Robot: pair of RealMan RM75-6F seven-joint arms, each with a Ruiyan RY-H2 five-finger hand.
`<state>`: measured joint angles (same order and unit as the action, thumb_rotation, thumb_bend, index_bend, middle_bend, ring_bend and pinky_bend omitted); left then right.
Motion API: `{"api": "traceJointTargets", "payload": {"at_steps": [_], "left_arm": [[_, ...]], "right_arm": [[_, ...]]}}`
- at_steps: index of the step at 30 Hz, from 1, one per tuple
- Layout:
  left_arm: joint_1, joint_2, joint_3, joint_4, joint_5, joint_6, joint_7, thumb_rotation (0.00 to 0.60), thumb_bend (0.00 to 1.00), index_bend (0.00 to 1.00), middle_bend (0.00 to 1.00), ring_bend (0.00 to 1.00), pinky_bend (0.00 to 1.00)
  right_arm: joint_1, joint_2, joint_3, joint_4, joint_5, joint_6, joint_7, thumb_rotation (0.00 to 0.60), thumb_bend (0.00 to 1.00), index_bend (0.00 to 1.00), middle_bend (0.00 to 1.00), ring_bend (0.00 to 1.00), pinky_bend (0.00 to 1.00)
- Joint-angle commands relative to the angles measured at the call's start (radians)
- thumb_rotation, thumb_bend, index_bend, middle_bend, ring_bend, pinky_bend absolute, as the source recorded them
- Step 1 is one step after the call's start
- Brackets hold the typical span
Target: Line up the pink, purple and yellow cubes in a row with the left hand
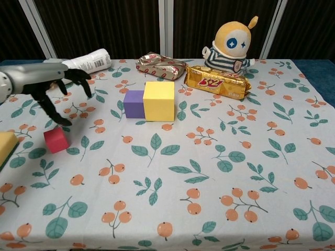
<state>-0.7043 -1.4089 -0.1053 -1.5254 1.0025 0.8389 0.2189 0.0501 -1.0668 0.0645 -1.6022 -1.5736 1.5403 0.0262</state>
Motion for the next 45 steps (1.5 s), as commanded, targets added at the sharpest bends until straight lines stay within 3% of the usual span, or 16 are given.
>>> {"api": "traceJointTargets", "payload": {"at_steps": [1, 5, 10, 18, 24, 35, 45], "left_arm": [[0.059, 0.066, 0.047, -0.090, -0.019, 0.046, 0.012, 0.600, 0.16, 0.39, 0.15, 0.15, 0.28], [0.095, 0.063, 0.073, -0.111, 0.012, 0.095, 0.016, 0.600, 0.16, 0.39, 0.15, 0.15, 0.28], [0.126, 0.035, 0.113, -0.053, 0.131, 0.138, 0.000, 0.600, 0.16, 0.34, 0.15, 0.15, 0.27], [0.131, -0.017, 0.165, 0.144, 0.398, 0.179, -0.142, 0.600, 0.20, 0.35, 0.15, 0.15, 0.25], [0.113, -0.040, 0.192, 0.254, 0.501, 0.171, -0.216, 0.600, 0.21, 0.36, 0.15, 0.15, 0.25], [0.101, -0.106, 0.188, 0.398, 0.561, 0.184, -0.293, 0.600, 0.22, 0.38, 0.16, 0.15, 0.25], [0.088, -0.119, 0.127, 0.346, 0.480, 0.127, -0.334, 0.600, 0.22, 0.38, 0.16, 0.15, 0.25]], "right_arm": [[0.002, 0.000, -0.001, 0.003, -0.003, -0.001, 0.003, 0.600, 0.09, 0.01, 0.16, 0.11, 0.23], [0.003, 0.000, -0.002, 0.005, -0.007, 0.002, 0.007, 0.600, 0.09, 0.01, 0.16, 0.11, 0.23], [-0.001, 0.002, -0.004, 0.006, -0.006, 0.008, 0.009, 0.600, 0.09, 0.01, 0.16, 0.11, 0.23], [-0.010, 0.003, -0.008, 0.002, -0.006, 0.023, 0.005, 0.600, 0.09, 0.01, 0.16, 0.11, 0.23], [-0.017, 0.004, -0.009, -0.003, -0.006, 0.032, -0.002, 0.600, 0.09, 0.01, 0.16, 0.11, 0.23], [-0.023, 0.005, -0.009, -0.014, -0.004, 0.040, -0.015, 0.600, 0.09, 0.01, 0.16, 0.11, 0.23], [-0.024, 0.009, -0.008, -0.020, -0.002, 0.041, -0.020, 0.600, 0.09, 0.01, 0.16, 0.11, 0.23]]}}
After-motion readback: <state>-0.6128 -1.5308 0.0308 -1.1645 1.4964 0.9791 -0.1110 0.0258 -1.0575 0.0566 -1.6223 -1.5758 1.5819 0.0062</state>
